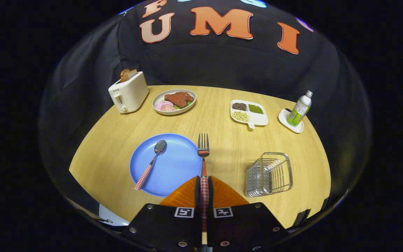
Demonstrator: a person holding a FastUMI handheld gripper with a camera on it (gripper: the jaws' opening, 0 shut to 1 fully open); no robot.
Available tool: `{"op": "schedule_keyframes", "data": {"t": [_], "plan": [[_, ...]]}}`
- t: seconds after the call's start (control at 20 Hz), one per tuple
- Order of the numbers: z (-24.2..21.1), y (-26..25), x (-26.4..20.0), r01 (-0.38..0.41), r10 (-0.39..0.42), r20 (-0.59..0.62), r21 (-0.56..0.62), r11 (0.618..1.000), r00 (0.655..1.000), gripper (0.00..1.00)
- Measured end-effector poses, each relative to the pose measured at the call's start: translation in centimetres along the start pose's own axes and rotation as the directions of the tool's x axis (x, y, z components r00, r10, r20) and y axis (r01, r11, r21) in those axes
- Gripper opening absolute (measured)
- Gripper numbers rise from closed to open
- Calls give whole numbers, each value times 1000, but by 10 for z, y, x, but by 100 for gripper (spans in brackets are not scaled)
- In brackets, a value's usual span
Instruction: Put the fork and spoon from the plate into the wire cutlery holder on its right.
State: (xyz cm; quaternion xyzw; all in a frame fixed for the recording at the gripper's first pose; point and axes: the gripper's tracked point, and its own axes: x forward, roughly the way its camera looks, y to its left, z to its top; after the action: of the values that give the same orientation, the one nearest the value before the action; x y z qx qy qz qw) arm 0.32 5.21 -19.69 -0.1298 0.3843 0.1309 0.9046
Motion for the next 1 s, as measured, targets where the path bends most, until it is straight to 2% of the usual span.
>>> {"op": "schedule_keyframes", "data": {"t": [0.2, 0.5, 1.0], "plan": [[1, -51, -31, 26, -26, -66, -13, 1000, 997, 6], [-6, -106, -49, 39, -63, -212, -115, 993, 975, 6], [-18, -129, -7, -63, -49, -477, -216, 974, 878, 6]]}}
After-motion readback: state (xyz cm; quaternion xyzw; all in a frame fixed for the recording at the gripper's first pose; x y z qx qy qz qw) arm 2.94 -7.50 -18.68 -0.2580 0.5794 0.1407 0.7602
